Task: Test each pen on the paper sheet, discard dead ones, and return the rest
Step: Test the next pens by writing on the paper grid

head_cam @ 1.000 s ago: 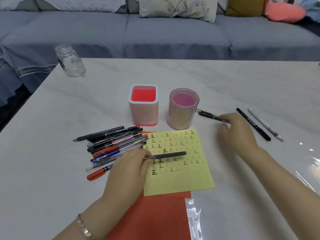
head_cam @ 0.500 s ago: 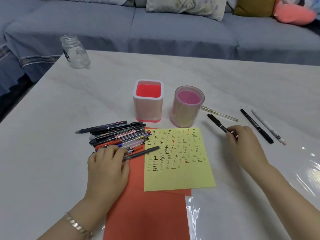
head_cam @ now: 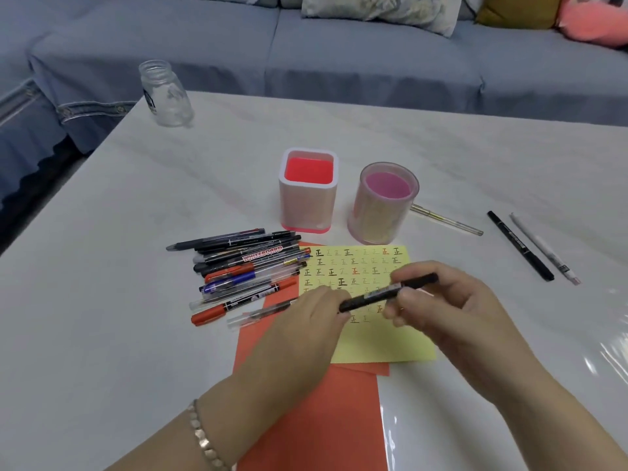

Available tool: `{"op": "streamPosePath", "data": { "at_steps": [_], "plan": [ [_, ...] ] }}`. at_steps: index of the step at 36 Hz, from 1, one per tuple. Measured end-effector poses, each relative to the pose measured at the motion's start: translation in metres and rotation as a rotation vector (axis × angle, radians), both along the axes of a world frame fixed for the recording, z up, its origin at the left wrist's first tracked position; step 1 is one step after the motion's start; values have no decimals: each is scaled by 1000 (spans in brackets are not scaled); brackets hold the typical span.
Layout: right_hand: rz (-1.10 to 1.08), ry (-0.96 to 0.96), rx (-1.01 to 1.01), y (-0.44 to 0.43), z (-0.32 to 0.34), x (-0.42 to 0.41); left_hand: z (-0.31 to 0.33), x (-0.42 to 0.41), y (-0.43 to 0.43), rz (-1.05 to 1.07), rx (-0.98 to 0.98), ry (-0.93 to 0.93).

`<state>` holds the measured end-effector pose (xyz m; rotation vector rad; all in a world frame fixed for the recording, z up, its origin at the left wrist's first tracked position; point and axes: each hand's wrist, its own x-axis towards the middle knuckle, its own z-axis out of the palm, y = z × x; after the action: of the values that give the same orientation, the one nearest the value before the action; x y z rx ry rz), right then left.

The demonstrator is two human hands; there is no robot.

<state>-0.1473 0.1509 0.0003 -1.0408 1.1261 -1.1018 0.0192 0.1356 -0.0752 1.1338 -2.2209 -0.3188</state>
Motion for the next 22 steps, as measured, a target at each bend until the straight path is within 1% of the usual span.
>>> {"op": "streamPosePath", "data": {
  "at_steps": [1,3,4,6,8,10,13,15,17,18,19,21,22],
  "plan": [
    [1,-6,12,0,-2,4,1,-1,3,-27,60,37],
    [20,74,41,1,-11,14,3,-3,7,-113,181,80],
    [21,124,44,1,-17,19,3,-3,8,-158,200,76],
    [-40,168,37,1,-27,28,3,-4,7,-197,177,47],
    [-106,128,56,0,-34,32,4,-3,6,-208,164,42],
    [-113,44,70,-1,-36,32,5,-1,5,-234,190,69],
    [-31,13,-9,0,-36,28,8,4,3,-270,283,86],
    [-4,-2,-62,3,-38,25,12,7,2,-282,299,72],
    [-98,-75,-83,4,-41,20,19,10,-2,-185,331,7],
    [-184,-107,-85,3,-42,16,18,13,-4,-77,354,-45],
    [-268,-110,-95,3,-44,11,14,19,-7,47,336,-99],
    [-372,-15,-125,2,-48,1,3,31,-13,215,267,-223],
    [-389,58,-129,3,-51,-4,-3,38,-15,254,259,-255]
  ]
}}
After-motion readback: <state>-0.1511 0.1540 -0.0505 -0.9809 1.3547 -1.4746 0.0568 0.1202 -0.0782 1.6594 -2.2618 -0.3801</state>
